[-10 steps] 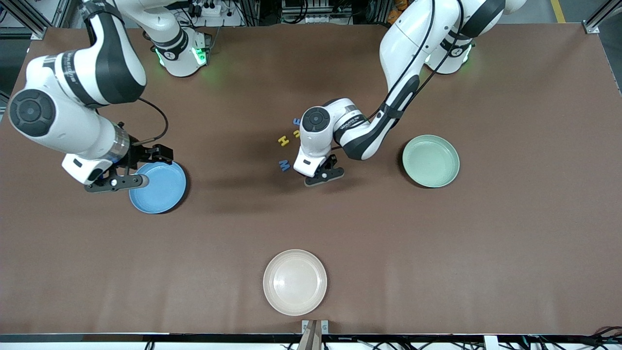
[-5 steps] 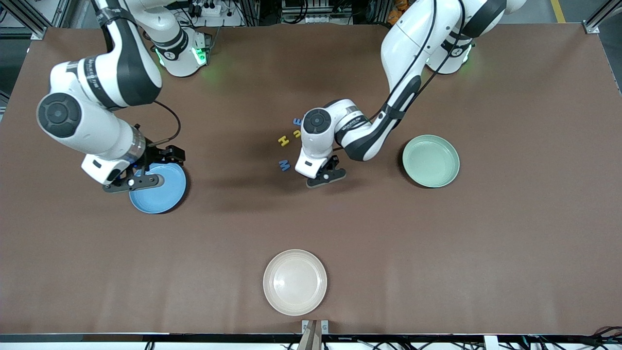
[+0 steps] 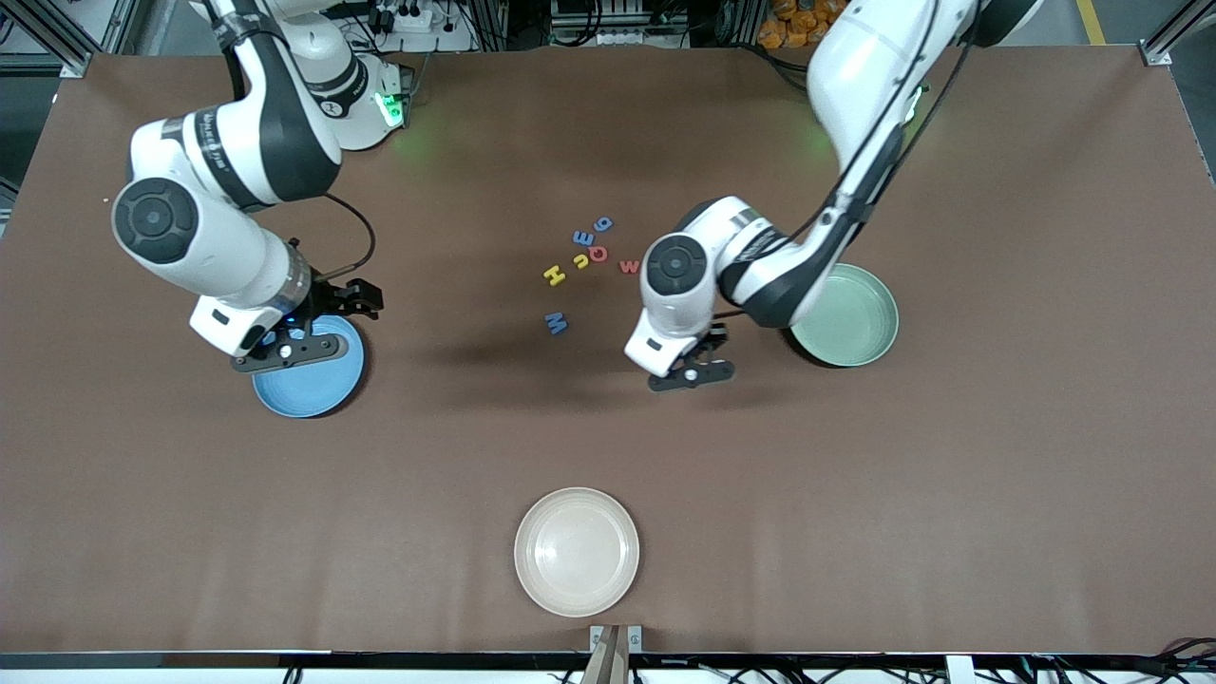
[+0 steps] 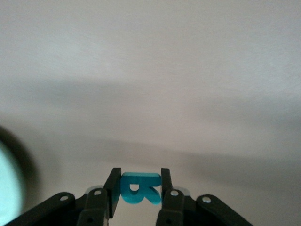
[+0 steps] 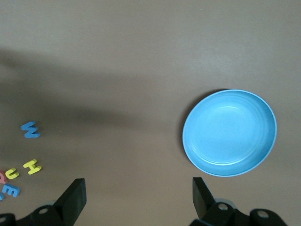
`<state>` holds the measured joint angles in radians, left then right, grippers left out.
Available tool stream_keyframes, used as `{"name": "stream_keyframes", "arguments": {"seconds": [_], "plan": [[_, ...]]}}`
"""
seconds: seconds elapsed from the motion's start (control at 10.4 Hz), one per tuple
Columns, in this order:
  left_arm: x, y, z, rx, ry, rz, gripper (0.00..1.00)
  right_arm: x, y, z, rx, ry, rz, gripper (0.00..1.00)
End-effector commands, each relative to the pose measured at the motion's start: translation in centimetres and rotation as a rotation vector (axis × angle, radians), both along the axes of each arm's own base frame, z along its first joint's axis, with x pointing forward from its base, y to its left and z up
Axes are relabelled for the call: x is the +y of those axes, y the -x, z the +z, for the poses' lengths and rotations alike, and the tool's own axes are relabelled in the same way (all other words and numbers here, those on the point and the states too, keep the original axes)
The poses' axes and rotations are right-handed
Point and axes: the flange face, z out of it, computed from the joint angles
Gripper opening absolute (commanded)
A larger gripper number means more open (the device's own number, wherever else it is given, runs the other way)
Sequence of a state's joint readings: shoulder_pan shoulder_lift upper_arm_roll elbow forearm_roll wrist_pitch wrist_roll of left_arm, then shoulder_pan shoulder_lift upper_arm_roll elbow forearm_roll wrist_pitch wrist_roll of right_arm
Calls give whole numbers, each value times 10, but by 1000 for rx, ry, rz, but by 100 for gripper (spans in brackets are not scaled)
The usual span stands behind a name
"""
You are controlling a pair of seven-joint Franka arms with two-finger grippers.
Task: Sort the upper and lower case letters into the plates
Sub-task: 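Carry the R to the green plate while the right gripper reaches letters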
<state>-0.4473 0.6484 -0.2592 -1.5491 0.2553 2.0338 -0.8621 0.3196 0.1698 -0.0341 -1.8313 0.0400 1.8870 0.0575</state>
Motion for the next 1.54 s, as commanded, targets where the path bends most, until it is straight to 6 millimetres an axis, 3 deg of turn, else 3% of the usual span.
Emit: {"name": "stream_keyframes", "arguments": {"seconds": [0.0, 0.39, 0.67, 1.06, 1.25, 1.45], "plan": [[41, -5, 24, 81, -36, -91, 0, 67, 17, -13, -29, -29, 108, 100], [125, -20, 23, 140, -52, -186, 0, 210, 74, -46, -85, -49, 370, 100], [158, -1, 16, 180, -75, -179, 0, 293, 122, -86, -107, -36, 658, 90], [214, 32, -15, 138, -10, -176, 0, 348, 158, -149, -148, -23, 1085, 76], [241, 40, -25, 162, 8, -186, 0, 363, 171, -176, -158, -22, 1143, 75], [250, 60, -41, 130, 42, -187, 0, 380, 184, -202, -179, -35, 1204, 70]]}}
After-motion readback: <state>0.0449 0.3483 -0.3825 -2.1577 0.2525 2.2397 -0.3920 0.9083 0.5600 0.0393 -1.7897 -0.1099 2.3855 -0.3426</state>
